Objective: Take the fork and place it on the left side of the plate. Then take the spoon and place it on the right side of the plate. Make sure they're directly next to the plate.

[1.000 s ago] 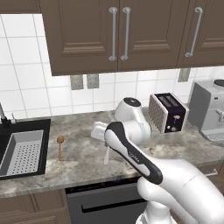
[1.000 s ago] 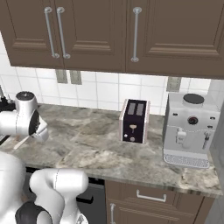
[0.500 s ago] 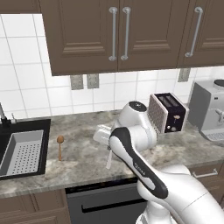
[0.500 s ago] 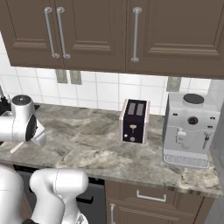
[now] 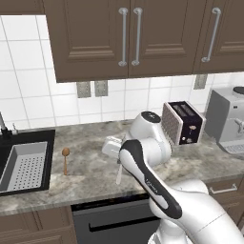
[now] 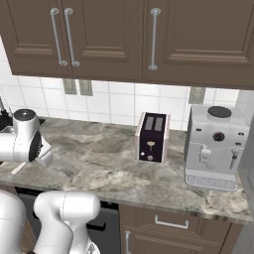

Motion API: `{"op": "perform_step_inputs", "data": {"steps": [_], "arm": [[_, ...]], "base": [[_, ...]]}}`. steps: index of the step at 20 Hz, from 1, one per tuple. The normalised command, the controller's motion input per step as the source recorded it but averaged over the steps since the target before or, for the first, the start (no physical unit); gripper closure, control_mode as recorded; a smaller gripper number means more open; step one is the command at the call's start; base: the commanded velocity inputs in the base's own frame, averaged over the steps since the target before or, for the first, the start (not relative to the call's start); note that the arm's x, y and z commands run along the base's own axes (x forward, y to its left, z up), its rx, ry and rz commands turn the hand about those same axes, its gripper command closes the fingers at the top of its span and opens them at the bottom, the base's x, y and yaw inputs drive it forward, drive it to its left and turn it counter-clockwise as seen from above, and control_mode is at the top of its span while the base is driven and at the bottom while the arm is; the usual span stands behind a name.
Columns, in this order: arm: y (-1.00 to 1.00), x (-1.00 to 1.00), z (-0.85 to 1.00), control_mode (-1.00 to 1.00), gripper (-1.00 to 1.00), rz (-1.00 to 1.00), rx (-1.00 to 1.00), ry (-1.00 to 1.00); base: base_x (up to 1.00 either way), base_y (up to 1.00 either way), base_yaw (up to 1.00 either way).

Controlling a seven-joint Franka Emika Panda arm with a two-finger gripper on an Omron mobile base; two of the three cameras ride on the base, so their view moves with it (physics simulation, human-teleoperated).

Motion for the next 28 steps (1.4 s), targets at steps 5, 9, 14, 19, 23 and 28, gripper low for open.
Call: {"op": "perform_step_inputs", "data": {"steps": [5, 9, 14, 19, 23, 28], "arm": [[0.0, 0.0, 0.0, -1.0, 1.0, 0.0, 0.0, 0.0], [0.0, 0.0, 0.0, -1.0, 1.0, 0.0, 0.0, 0.0], [0.0, 0.0, 0.0, -1.0, 1.0, 0.0, 0.0, 0.0], [0.0, 0.0, 0.0, 1.0, 1.0, 0.0, 0.0, 0.0], [0.0, 0.0, 0.0, 1.0, 1.0, 0.0, 0.0, 0.0], [0.0, 0.0, 0.0, 1.0, 1.0, 0.0, 0.0, 0.0]], "base": [[0.0, 0.0, 0.0], [0.0, 0.0, 0.0], [0.0, 0.0, 0.0], [0.0, 0.0, 0.0], [0.0, 0.0, 0.0], [0.0, 0.0, 0.0]]}}
